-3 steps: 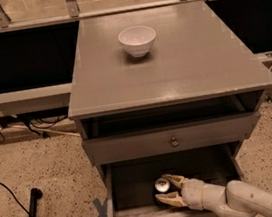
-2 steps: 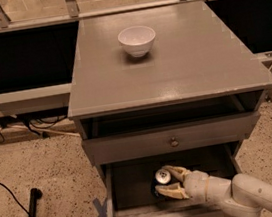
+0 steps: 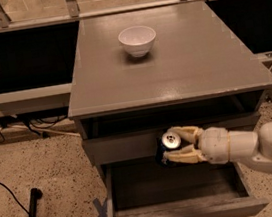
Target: Pick pepsi can from middle drawer and place on counter
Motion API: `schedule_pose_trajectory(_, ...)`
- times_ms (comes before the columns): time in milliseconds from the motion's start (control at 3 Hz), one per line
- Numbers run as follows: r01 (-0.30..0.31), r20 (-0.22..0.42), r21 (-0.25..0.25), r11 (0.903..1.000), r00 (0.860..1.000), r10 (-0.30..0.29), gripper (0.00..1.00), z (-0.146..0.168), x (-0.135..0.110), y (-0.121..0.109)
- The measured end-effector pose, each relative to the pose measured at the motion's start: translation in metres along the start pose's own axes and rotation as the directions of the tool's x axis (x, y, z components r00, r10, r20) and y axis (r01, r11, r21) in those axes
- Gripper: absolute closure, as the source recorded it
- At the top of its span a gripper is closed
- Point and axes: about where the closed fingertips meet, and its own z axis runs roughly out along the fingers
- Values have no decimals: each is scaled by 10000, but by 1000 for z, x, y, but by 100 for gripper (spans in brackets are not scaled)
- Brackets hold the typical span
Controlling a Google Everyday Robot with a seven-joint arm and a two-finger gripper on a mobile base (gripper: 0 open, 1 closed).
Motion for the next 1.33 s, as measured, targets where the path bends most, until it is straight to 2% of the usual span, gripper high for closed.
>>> schedule_pose_trajectory(333,1088,629,-532,9926,9924,-1054,100,-28,-89,-11)
schedule_pose_trajectory(667,1361,949,-897,9866,9873,-1276,100,-34,-108,-7)
schedule_pose_trajectory(1000,1399,940,-965,9855,9869,-1309,100,-31,-111,-8)
schedule_pose_trajectory(1333,1647,1134,-1655,9724,9826,-1471,100,-33,-151,-10)
